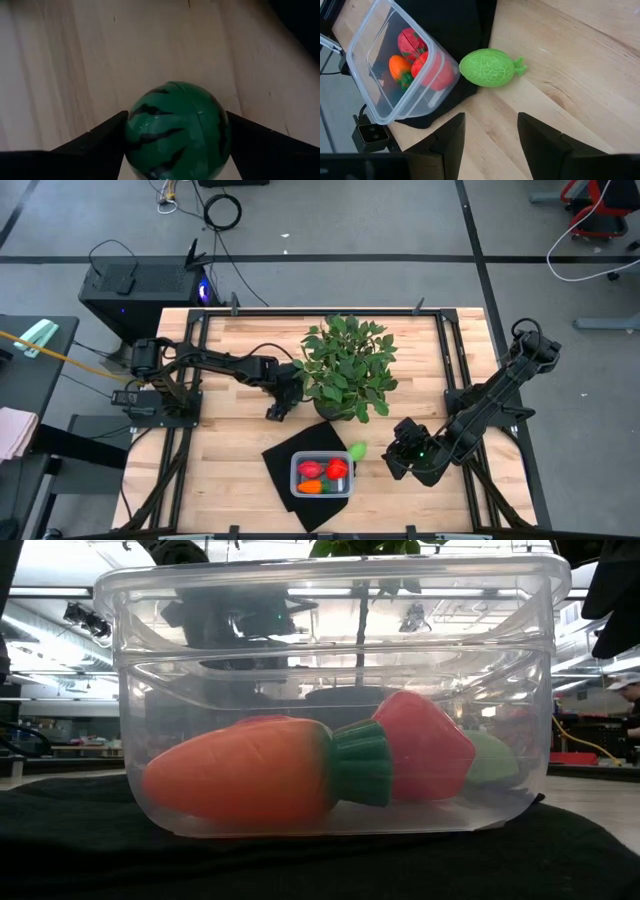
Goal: Pick and placing Produce into tupperware
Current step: Put the green watermelon into the transparent bin
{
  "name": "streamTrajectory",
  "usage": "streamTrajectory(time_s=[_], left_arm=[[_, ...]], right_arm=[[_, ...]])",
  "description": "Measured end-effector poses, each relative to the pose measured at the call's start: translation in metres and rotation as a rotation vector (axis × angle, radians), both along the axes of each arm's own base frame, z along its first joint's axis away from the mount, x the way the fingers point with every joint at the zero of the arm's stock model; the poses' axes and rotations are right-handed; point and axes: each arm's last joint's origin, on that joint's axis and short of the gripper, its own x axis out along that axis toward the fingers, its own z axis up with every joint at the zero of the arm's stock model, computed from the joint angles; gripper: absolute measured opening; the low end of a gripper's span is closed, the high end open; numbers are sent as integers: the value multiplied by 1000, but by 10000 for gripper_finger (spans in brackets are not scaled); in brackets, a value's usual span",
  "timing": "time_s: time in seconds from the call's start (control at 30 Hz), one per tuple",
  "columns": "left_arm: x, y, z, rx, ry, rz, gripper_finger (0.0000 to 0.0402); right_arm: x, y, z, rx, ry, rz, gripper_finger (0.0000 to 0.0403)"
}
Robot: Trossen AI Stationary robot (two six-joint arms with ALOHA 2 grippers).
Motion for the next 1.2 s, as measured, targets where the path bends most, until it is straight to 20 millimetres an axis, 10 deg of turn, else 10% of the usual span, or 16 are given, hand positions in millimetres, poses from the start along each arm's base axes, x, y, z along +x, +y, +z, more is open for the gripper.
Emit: streamTrajectory(time_s=[0.53,1.2], left_arm=[[-14,0,8,-23,87,37,310],[-64,16,107,-117,-242,213,316]], right_arm=[[0,0,0,0,0,-1,187],[1,-1,0,-23,-25,-21,187]])
